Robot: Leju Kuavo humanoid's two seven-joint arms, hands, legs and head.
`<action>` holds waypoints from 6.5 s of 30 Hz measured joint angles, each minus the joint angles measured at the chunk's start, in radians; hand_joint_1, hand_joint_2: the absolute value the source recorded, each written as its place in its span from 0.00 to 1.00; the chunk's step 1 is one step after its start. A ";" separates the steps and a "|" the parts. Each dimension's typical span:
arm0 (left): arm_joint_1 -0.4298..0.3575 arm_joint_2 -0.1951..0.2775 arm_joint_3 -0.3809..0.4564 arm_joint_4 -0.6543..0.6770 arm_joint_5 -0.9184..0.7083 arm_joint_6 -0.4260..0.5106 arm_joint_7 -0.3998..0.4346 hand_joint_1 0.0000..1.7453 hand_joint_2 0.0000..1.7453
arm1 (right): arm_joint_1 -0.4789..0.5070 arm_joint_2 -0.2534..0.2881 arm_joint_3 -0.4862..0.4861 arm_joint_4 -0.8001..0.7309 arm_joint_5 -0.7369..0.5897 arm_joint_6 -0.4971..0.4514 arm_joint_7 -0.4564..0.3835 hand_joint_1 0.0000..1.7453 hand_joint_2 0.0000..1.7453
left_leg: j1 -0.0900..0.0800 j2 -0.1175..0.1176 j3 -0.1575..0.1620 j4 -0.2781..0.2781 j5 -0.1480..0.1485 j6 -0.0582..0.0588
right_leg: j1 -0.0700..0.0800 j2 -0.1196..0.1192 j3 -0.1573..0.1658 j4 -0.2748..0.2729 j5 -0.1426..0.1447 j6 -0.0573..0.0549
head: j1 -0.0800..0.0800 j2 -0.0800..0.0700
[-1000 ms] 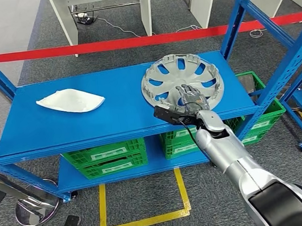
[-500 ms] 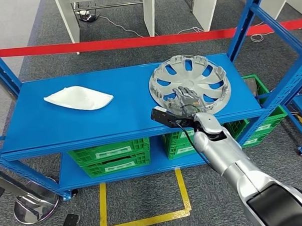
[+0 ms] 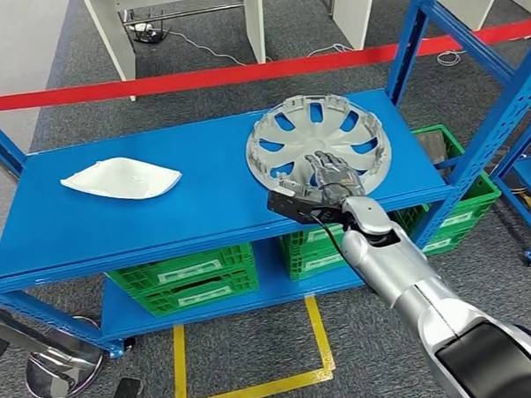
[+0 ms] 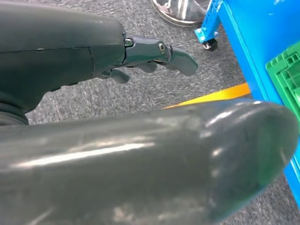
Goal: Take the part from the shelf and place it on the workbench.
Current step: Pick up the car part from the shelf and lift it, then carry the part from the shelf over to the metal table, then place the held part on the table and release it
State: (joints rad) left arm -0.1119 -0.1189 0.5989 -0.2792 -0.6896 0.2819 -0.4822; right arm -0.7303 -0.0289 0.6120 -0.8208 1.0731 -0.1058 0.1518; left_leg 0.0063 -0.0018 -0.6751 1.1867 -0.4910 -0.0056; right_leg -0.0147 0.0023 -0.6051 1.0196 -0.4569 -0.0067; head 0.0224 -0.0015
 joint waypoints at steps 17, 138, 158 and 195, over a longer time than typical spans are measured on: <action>-0.003 0.000 0.000 0.000 0.000 0.000 0.000 0.00 0.00 | -0.002 0.001 0.002 0.001 0.000 0.000 0.000 0.00 1.00 | -0.003 0.000 0.069 -0.168 0.056 0.032 | 0.003 -0.003 -0.024 0.047 -0.010 0.035 | 0.006 0.000; 0.013 0.009 0.075 0.000 0.022 -0.063 -0.055 0.00 1.00 | 0.024 -0.042 -0.016 -0.054 -0.082 0.005 -0.035 1.00 1.00 | 0.005 -0.005 0.079 -0.166 0.042 0.035 | 0.000 -0.001 -0.089 0.133 -0.019 0.045 | -0.003 0.000; 0.007 0.001 0.090 0.000 0.007 -0.021 -0.037 0.00 1.00 | 0.147 -0.048 -0.095 -0.345 0.000 -0.233 -0.078 1.00 1.00 | -0.011 -0.003 0.053 -0.156 0.058 0.032 | 0.006 0.001 -0.002 0.003 -0.009 0.016 | -0.005 0.000; -0.029 -0.040 0.094 0.000 0.027 0.032 -0.017 0.00 1.00 | 0.226 -0.017 -0.182 -0.658 -0.633 -0.130 -0.378 1.00 1.00 | -0.003 -0.003 0.061 -0.174 0.064 0.044 | 0.003 0.000 -0.123 0.245 -0.127 0.039 | 0.003 0.000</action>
State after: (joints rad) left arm -0.1406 -0.1594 0.6929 -0.2792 -0.6622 0.3139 -0.4989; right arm -0.5044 -0.0462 0.4302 -1.4785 0.4400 -0.2359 -0.2265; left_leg 0.0036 -0.0053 -0.6141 1.0132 -0.4272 0.0380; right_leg -0.0114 0.0019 -0.7284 1.2645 -0.5844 0.0328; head 0.0258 -0.0015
